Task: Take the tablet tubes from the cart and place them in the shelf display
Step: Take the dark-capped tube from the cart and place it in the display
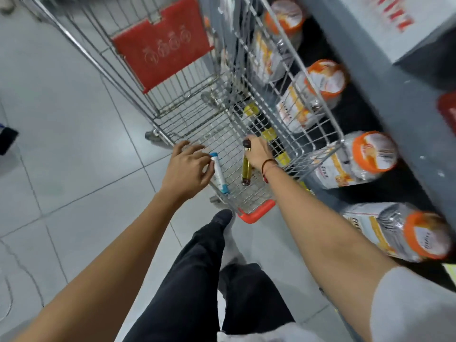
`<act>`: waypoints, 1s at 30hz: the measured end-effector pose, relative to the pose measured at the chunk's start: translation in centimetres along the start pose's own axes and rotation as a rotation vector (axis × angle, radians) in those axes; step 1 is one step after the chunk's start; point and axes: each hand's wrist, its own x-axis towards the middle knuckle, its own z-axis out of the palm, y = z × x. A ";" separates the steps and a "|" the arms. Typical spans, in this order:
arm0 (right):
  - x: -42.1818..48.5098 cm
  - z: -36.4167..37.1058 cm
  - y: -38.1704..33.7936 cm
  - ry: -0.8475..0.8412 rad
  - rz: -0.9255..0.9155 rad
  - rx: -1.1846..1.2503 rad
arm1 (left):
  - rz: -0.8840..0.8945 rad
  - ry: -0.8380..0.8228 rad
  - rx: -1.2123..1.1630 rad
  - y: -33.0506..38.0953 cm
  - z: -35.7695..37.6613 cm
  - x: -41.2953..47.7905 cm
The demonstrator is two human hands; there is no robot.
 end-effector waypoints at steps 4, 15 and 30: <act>-3.9 -6.5 -0.3 0.134 -0.029 0.081 | -0.016 -0.036 -0.012 0.5 -0.5 0.1; -17.7 -24.3 1.9 0.663 -0.106 0.128 | 0.305 0.027 -0.160 14.7 -4.6 8.7; -31.5 -34.1 10.5 0.952 0.099 0.158 | 0.896 -0.058 -0.109 31.7 -3.8 12.1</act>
